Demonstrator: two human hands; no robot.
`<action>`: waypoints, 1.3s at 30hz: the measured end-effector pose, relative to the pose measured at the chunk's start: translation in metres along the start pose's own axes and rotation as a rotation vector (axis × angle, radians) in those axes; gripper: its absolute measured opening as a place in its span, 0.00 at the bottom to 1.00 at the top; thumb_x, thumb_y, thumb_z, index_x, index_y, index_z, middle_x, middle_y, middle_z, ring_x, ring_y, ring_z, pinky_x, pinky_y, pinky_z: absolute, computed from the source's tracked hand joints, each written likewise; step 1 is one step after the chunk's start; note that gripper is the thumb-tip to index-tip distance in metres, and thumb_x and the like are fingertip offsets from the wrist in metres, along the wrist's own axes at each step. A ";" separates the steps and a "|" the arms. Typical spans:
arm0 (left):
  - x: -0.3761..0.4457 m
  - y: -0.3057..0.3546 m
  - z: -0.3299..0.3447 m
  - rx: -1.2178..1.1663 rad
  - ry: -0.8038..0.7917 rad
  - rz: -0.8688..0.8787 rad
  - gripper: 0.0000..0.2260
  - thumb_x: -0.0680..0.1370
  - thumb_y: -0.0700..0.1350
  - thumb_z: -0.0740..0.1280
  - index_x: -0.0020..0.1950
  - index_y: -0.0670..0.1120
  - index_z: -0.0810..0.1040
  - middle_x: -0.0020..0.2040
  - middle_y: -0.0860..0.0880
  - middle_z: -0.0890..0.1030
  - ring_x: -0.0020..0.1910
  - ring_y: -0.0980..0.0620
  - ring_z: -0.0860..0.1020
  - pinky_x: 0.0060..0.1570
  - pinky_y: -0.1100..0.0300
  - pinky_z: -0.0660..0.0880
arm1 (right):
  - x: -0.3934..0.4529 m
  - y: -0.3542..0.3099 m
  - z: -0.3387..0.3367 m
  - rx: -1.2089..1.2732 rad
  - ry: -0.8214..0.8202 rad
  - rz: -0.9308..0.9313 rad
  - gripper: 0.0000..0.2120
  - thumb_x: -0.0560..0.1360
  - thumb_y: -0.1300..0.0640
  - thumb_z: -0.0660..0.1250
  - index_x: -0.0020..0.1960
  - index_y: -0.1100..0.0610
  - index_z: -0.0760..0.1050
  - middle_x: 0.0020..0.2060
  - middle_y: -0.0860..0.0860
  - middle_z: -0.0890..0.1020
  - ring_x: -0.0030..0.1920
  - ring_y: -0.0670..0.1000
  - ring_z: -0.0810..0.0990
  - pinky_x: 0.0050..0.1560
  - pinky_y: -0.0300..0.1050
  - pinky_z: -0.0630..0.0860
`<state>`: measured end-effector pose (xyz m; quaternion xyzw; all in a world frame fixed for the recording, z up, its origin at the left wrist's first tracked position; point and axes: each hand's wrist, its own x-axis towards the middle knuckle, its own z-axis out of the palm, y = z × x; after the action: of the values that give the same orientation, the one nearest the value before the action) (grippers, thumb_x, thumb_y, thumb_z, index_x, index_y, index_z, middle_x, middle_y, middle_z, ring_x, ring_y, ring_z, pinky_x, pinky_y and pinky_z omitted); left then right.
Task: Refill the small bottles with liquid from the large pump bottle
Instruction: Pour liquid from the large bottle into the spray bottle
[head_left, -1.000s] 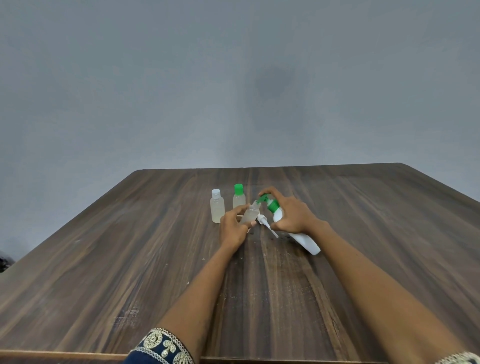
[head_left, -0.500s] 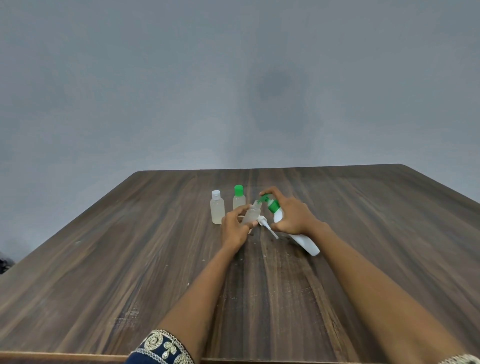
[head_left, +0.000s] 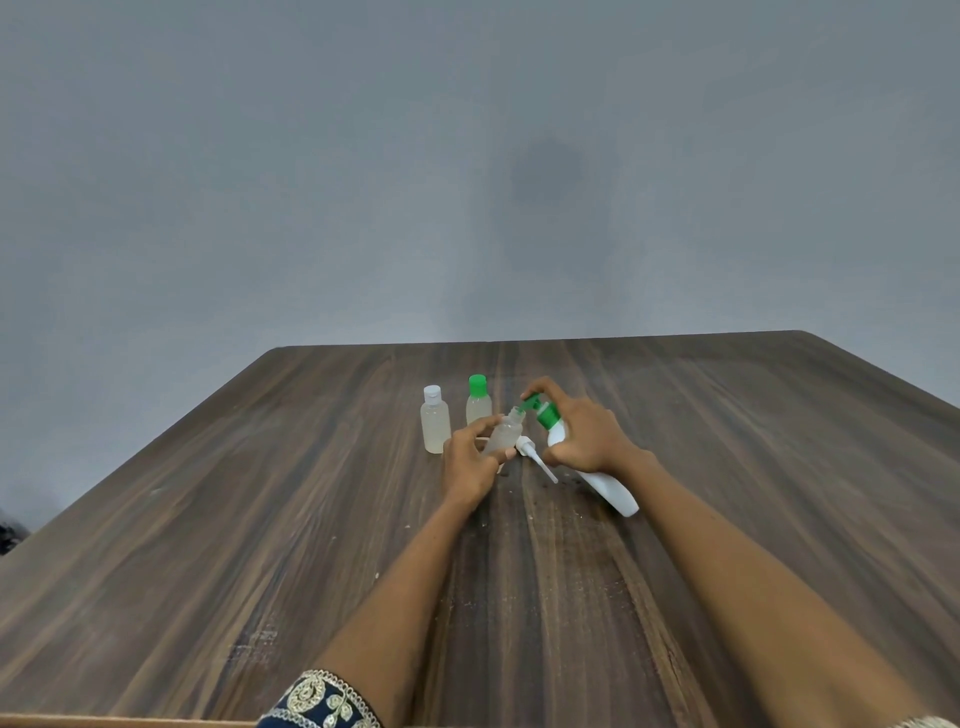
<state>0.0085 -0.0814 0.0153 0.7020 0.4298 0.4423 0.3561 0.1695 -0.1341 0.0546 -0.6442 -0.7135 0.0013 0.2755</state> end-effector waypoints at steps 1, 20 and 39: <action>0.000 0.000 0.000 -0.005 -0.004 0.000 0.20 0.69 0.37 0.74 0.60 0.46 0.79 0.55 0.45 0.81 0.49 0.51 0.77 0.47 0.61 0.73 | 0.000 0.000 0.000 0.002 -0.001 0.000 0.32 0.61 0.46 0.65 0.64 0.48 0.66 0.31 0.52 0.74 0.29 0.49 0.71 0.28 0.37 0.64; 0.003 -0.001 0.002 -0.004 -0.014 0.019 0.20 0.69 0.38 0.74 0.61 0.46 0.78 0.55 0.46 0.81 0.50 0.52 0.77 0.48 0.62 0.73 | 0.000 0.003 -0.001 0.050 -0.018 0.022 0.30 0.64 0.59 0.73 0.63 0.47 0.66 0.29 0.50 0.71 0.29 0.49 0.69 0.29 0.39 0.63; 0.006 -0.001 0.004 0.013 -0.003 0.023 0.21 0.70 0.38 0.74 0.62 0.47 0.77 0.57 0.46 0.80 0.49 0.53 0.75 0.49 0.60 0.73 | 0.003 0.005 0.000 0.099 -0.019 0.016 0.31 0.65 0.59 0.74 0.63 0.47 0.65 0.30 0.47 0.72 0.28 0.48 0.71 0.29 0.36 0.64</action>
<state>0.0134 -0.0763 0.0147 0.7100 0.4240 0.4423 0.3471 0.1738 -0.1303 0.0546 -0.6355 -0.7100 0.0448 0.3001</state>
